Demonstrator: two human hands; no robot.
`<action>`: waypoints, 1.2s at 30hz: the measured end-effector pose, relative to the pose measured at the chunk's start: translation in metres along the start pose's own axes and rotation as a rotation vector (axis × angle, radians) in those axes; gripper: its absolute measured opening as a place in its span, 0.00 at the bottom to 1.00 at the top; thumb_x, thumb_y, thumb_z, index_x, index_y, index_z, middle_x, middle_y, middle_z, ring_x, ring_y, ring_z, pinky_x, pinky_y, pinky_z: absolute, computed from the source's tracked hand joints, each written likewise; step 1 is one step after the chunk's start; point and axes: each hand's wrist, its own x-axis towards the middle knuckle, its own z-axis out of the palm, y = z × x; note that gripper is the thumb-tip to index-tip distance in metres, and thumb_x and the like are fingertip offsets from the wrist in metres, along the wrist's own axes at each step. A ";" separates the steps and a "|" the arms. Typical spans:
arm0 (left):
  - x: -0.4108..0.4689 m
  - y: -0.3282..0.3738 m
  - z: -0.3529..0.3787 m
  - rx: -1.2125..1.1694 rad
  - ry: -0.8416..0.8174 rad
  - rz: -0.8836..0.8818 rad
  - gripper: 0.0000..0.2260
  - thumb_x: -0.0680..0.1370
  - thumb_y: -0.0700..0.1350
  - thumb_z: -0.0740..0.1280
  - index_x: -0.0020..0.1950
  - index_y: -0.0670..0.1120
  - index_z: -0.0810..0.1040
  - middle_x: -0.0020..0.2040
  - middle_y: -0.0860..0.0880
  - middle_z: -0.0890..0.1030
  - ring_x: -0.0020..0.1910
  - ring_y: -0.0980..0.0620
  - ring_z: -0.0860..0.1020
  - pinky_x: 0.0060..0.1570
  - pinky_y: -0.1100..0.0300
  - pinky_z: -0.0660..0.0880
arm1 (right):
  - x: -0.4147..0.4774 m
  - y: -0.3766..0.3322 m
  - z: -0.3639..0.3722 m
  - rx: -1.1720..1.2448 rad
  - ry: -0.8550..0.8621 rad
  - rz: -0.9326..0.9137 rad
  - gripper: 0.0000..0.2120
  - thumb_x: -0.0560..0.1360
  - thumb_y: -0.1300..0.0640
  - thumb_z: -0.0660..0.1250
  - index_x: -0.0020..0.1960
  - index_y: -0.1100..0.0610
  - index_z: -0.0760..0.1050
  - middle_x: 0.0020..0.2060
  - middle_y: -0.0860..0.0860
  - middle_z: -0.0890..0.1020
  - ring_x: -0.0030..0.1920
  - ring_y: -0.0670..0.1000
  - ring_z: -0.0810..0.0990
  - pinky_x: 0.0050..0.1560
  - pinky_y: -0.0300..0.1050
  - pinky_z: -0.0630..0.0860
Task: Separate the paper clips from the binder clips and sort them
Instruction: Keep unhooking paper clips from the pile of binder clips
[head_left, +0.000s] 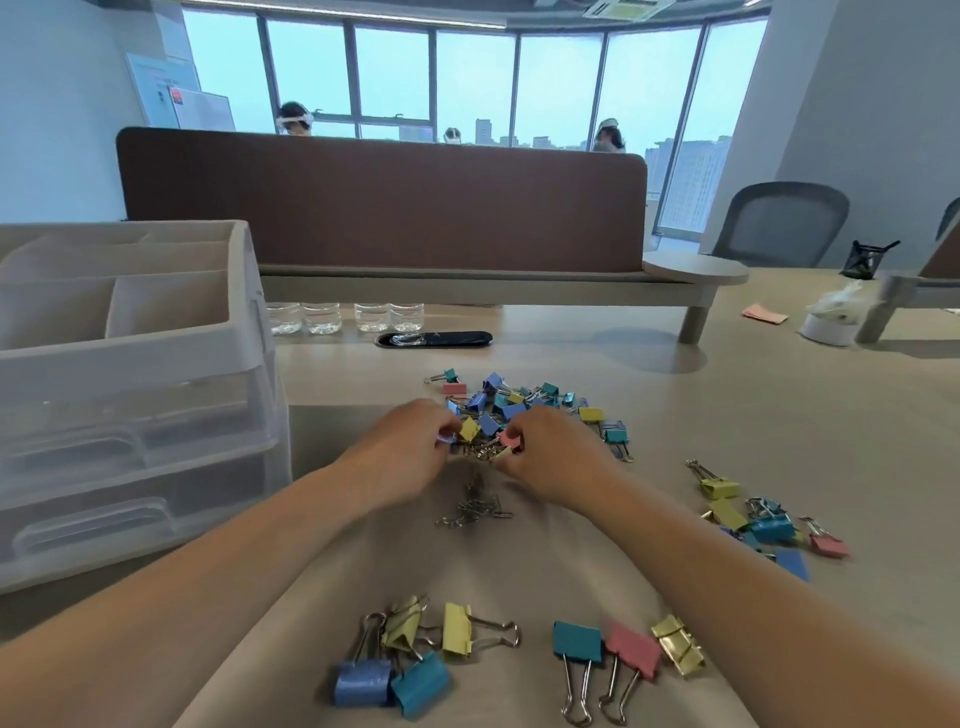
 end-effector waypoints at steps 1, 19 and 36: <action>0.006 -0.002 -0.001 0.010 -0.002 0.001 0.15 0.79 0.41 0.64 0.66 0.48 0.76 0.63 0.48 0.76 0.60 0.49 0.73 0.58 0.57 0.70 | 0.004 -0.001 0.003 -0.034 -0.001 0.008 0.19 0.75 0.43 0.69 0.60 0.54 0.77 0.52 0.50 0.81 0.50 0.51 0.80 0.54 0.49 0.80; 0.061 -0.015 0.020 0.147 -0.097 0.143 0.17 0.77 0.43 0.67 0.66 0.49 0.78 0.70 0.44 0.72 0.74 0.48 0.63 0.70 0.51 0.64 | 0.024 0.006 0.016 -0.056 0.045 -0.017 0.08 0.75 0.49 0.68 0.47 0.54 0.76 0.38 0.49 0.77 0.40 0.51 0.79 0.44 0.49 0.81; 0.047 -0.012 0.007 0.018 0.008 0.073 0.16 0.80 0.46 0.64 0.68 0.46 0.75 0.68 0.46 0.74 0.65 0.48 0.71 0.60 0.58 0.67 | 0.010 0.007 -0.006 0.276 -0.043 -0.017 0.06 0.72 0.56 0.73 0.45 0.55 0.77 0.41 0.43 0.74 0.38 0.44 0.74 0.36 0.34 0.71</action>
